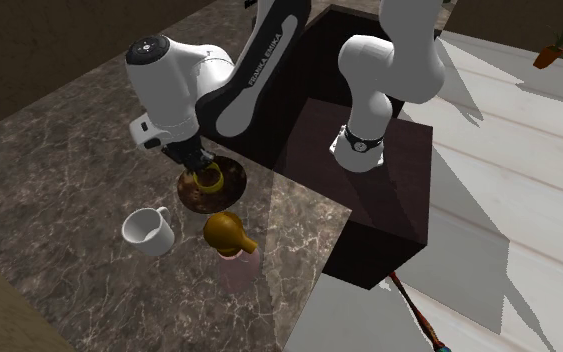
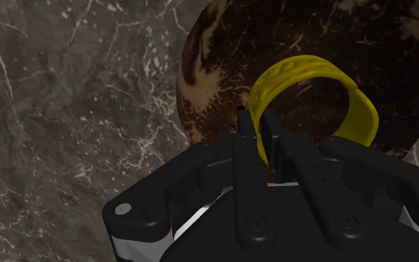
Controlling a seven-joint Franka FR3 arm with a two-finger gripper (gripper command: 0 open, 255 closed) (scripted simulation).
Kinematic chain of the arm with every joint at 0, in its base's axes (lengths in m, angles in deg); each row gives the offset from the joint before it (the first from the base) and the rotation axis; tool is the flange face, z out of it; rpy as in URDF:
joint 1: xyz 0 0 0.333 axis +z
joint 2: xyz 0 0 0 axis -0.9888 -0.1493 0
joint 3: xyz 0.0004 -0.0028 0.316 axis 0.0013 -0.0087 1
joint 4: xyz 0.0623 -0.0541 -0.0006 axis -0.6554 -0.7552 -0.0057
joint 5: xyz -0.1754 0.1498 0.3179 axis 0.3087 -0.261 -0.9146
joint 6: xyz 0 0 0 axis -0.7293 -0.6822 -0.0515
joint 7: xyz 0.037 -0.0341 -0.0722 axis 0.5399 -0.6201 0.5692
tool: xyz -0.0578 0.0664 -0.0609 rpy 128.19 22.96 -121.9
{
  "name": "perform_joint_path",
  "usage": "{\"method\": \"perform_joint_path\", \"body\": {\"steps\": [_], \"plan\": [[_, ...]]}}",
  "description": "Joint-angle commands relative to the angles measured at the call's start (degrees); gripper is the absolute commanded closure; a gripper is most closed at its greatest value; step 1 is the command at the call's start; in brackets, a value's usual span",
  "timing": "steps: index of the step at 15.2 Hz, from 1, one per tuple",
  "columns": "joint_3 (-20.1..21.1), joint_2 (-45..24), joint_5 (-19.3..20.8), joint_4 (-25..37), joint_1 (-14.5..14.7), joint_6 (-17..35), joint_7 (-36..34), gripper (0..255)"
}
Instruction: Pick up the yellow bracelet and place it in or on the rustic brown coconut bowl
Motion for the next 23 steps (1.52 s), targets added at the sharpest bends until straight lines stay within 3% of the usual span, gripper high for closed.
{"method": "perform_joint_path", "body": {"steps": [1, 9, 10, 15, 19, 23], "plan": [[0.12, -1.44, -1.03, -0.33, -0.17, 1.65, 0.69, 255], [0.22, -1.99, -1.43, -0.47, -0.25, 2.27, 0.93, 255], [0.22, -1.99, -1.43, -0.47, -0.25, 2.27, 0.93, 0], [0.22, -1.99, -1.43, -0.46, -0.25, 2.27, 0.93, 0], [-0.11, 4.44, 2.85, 1.27, 0.68, -5.22, -2.19, 0], [-0.05, 4.44, 2.85, 1.27, 0.62, -5.22, -2.19, 0]]}}
